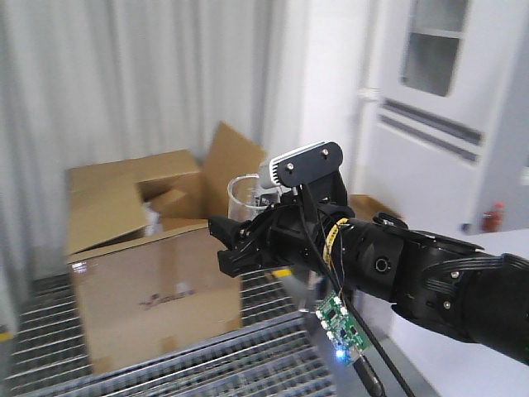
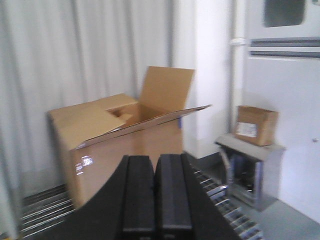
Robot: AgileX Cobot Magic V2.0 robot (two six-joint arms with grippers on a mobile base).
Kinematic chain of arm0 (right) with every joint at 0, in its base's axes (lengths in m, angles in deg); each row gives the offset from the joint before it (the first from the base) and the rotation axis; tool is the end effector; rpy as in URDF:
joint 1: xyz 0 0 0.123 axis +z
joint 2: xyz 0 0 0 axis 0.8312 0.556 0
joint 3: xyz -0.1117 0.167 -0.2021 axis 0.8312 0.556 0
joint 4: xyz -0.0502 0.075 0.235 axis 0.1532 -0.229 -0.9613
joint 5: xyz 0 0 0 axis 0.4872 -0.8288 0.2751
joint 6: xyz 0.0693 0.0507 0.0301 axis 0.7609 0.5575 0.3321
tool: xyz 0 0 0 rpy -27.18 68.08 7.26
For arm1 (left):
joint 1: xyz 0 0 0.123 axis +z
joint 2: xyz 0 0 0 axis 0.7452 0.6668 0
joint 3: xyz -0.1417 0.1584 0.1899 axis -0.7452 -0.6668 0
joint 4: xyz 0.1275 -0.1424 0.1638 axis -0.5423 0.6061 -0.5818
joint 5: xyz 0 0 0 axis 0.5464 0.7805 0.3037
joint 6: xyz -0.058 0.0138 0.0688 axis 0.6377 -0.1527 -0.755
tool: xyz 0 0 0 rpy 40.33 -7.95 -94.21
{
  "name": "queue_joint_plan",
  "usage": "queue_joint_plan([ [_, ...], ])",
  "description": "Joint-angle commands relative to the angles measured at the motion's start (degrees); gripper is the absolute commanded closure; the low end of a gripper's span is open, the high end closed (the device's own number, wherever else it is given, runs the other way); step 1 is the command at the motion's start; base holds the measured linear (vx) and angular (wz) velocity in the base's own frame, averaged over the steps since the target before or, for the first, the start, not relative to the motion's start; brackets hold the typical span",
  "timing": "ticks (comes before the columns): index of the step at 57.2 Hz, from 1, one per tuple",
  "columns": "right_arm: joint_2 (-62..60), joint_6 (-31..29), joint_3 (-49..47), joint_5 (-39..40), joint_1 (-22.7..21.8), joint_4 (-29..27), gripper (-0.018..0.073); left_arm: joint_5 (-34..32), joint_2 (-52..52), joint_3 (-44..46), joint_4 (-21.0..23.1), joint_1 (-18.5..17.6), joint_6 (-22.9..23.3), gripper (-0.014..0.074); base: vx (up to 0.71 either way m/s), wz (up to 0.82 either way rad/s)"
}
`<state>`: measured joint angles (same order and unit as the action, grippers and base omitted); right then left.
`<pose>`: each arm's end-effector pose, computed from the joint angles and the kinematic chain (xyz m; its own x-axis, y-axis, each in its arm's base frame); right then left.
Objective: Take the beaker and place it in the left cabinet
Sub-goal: 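Carry the beaker in the right gripper toward the open white cabinet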
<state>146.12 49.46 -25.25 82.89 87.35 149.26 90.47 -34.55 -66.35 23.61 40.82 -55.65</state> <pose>0.3255 0.2163 0.3454 -0.0671 -0.1590 -0.9850 -0.6764 0.7330 -0.0722 0.0565 -0.0073 0.2024 0.0646 0.0573 -0.9963 0.1243 0.9901 0.0651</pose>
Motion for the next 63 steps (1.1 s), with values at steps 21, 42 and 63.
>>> queue_joint_plan([
  [21,-2.26,0.04,-2.15,2.34,-0.18,-0.74,0.0568,-4.8,-1.03,-0.93,0.42,-0.09,0.19,0.0595,0.17,-0.74],
  [42,-2.26,0.04,-2.15,2.34,-0.18,-0.74,0.0568,-4.8,-1.03,-0.93,0.42,-0.09,0.19,0.0595,0.17,-0.66],
  [63,-2.26,0.04,-2.15,2.34,-0.18,-0.74,0.0568,-4.8,-1.03,-0.93,0.42,-0.09,0.19,0.0595,0.19,-0.69],
])
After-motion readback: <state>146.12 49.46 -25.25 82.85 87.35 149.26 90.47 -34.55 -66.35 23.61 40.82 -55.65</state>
